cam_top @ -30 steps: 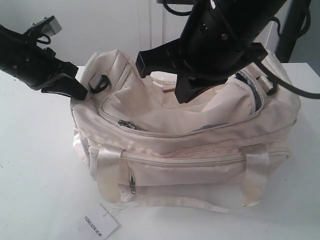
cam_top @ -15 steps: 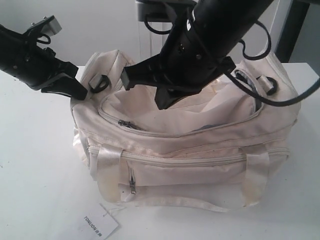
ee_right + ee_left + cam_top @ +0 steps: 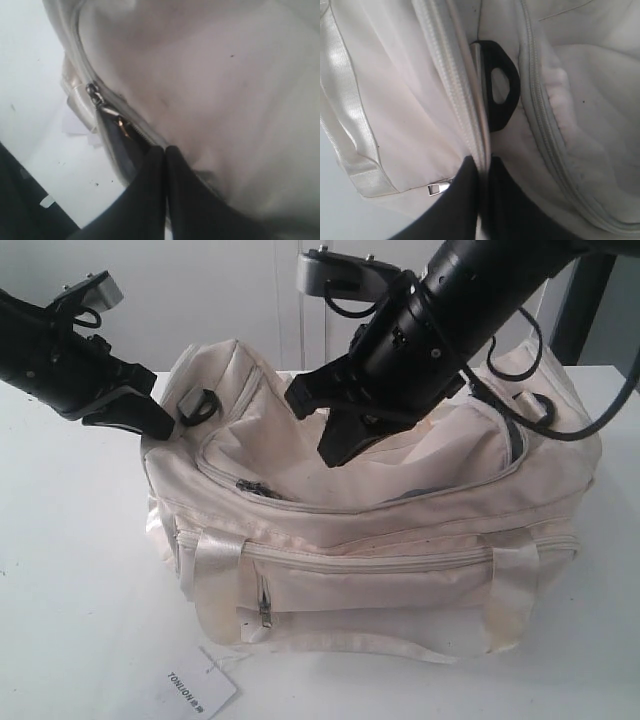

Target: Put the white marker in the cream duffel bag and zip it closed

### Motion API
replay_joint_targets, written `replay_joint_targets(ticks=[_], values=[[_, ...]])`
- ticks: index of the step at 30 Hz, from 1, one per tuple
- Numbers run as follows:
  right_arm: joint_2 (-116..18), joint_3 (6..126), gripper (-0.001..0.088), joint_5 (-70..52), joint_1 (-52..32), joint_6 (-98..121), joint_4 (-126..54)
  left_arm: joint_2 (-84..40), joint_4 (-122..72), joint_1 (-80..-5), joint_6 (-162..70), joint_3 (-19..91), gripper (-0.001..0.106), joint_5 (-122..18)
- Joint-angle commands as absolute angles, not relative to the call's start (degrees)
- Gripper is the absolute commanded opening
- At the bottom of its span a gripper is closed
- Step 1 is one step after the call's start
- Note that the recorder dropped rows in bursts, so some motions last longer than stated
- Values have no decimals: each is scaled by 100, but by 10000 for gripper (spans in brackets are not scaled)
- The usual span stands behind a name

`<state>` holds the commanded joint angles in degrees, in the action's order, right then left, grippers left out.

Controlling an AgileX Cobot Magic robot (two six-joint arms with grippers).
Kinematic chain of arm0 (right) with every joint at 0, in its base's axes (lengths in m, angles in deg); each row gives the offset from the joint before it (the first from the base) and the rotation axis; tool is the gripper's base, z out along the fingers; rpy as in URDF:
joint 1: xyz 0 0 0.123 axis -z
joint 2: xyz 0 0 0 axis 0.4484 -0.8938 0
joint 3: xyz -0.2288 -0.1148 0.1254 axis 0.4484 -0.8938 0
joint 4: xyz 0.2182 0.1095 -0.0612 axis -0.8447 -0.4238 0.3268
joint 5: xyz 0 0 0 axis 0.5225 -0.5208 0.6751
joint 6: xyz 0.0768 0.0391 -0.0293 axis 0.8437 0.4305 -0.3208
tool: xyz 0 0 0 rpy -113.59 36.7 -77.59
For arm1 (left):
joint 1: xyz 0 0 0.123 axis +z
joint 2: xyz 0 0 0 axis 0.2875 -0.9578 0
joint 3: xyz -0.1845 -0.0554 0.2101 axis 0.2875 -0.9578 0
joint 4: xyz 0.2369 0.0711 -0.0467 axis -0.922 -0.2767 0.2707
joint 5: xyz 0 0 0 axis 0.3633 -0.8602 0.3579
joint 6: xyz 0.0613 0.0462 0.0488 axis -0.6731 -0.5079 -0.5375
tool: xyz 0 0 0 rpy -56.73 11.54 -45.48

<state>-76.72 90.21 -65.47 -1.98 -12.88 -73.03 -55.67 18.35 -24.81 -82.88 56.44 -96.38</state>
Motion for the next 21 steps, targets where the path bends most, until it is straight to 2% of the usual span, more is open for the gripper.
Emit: replay_joint_targets(ticks=[5,11,21], values=[[-7795,9021,0,-6340,-198,-1288,-7315,-5567,1835,-2481,-8288,5644,0,-9638],[-7889,9005,0,-6664,-266,-1421,-7278,-5567,1835,-2481,-8288,5644,0,-9626],[-7910,8484,0,-6494,-361,-1596,-7188,-5567,1872,-2481,-8288,5644,0,-9562]])
